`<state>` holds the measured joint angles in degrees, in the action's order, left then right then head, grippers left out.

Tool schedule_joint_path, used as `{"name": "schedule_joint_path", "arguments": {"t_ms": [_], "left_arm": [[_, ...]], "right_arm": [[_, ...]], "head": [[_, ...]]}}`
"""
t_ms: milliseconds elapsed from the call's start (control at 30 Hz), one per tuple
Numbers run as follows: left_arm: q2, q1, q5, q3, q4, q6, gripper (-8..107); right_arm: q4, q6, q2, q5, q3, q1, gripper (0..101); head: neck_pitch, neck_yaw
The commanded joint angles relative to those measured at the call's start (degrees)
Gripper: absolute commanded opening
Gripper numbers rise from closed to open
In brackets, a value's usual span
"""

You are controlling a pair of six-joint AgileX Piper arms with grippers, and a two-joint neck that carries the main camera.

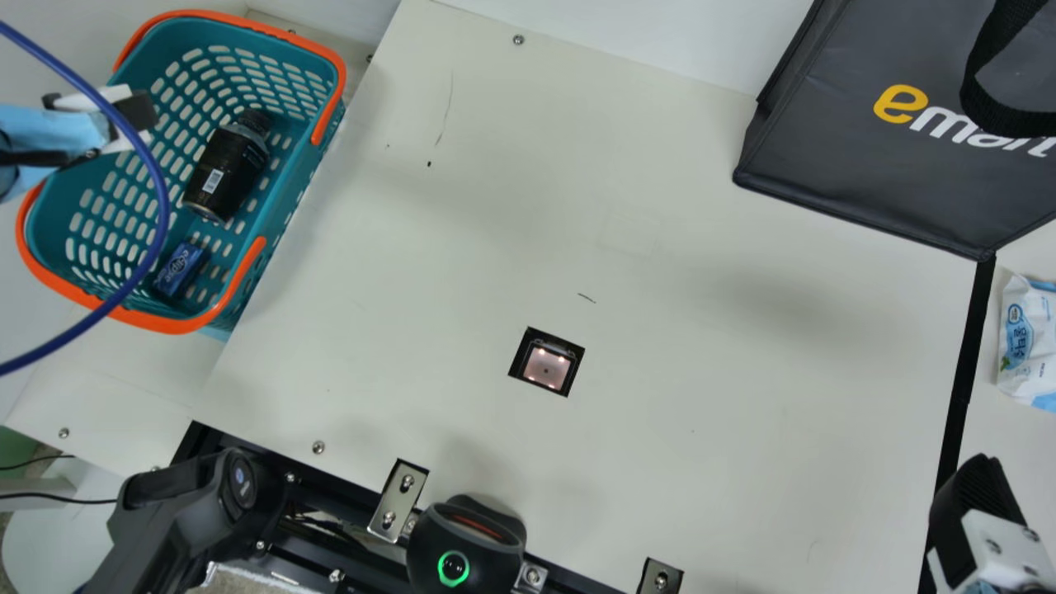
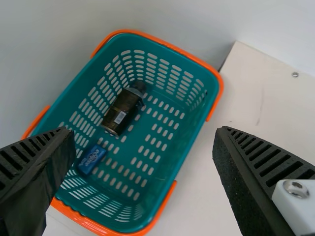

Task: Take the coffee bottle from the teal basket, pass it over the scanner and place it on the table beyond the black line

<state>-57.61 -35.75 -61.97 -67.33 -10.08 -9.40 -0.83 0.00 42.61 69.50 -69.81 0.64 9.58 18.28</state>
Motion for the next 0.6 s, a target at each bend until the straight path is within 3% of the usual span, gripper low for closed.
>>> {"name": "schedule_joint_path", "arguments": {"t_ms": [0,567], "left_arm": [[-2.32,-1.34,0.18,-0.35,-0.46,-4.14,90],[-19.80,-0.07,2.69,-6.47,-0.09,-15.05,90]], "right_arm": [[0.00,0.00,0.00,0.00,0.00,0.00,95],[0.00,0.00,0.00,-0.06,0.00,0.00,95]], "head": [[-1.66,0.14],[-1.66,0.14]]}}
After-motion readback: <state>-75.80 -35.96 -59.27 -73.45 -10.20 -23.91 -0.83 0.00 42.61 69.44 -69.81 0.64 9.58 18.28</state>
